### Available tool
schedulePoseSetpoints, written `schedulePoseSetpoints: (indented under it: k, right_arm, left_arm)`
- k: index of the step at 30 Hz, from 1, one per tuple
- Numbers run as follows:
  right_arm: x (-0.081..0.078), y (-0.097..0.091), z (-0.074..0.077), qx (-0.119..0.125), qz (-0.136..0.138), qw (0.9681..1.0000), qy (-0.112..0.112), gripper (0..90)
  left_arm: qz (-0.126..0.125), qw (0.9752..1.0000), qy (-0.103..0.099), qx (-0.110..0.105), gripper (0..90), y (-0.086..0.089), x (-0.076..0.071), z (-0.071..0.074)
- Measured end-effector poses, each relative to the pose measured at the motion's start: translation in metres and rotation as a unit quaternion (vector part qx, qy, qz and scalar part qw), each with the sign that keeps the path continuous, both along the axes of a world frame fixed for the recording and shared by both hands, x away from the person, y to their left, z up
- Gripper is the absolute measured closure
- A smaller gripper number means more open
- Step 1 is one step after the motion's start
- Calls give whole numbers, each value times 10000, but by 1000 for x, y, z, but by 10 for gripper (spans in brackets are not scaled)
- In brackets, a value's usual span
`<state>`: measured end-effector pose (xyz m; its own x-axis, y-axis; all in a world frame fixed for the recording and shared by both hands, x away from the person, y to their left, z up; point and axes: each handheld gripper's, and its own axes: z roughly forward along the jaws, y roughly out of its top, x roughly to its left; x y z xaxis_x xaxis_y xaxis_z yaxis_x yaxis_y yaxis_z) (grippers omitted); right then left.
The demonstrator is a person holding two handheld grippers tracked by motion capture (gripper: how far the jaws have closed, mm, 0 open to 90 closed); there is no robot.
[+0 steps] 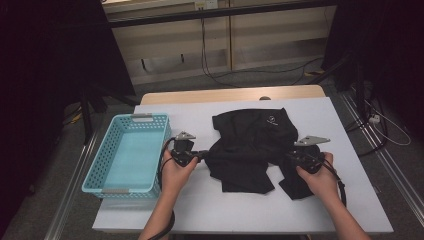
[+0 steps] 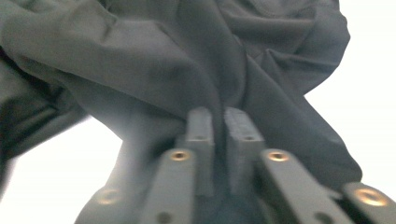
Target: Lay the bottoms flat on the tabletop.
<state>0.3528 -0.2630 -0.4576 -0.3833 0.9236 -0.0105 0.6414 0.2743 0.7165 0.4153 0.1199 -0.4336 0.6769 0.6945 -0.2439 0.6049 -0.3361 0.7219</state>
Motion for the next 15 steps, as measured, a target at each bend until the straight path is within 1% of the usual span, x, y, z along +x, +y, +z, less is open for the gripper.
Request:
schedulePoseSetpoints:
  k: [1, 2, 4, 6, 7, 10, 14, 15]
  right_arm:
    - [0, -1, 1, 21, 2, 10000, -8, 886]
    - [0, -2, 1, 0, -3, 10000, -28, 898]
    - [-1, -5, 4, 56, -52, 10000, -63, 899]
    - [-2, -12, 7, 95, -105, 9998, -138, 900]
    - [-4, -15, 9, 142, -149, 9996, -168, 900]
    - [-8, -27, 14, 250, -256, 9991, -228, 900]
    - [-12, -36, 13, 327, -355, 9986, -201, 900]
    - [-13, -37, 13, 333, -343, 9987, -190, 900]
  left_arm:
    - [-30, 10000, -5, 36, 900, 1, 0, 0]
    - [-16, 10000, -4, 24, 900, 1, 0, 0]
    - [20, 10000, 1, -21, 900, 0, 0, 0]
    - [-10, 10000, -9, 11, 900, 0, 1, 0]
    - [-4, 10000, 4, -11, 900, -1, 0, 0]
    - [-38, 10000, 29, 17, 900, -3, 1, -1]
    - [-44, 9999, 108, 29, 900, -5, 1, -4]
    - [-70, 9999, 110, 40, 900, -6, 1, -5]
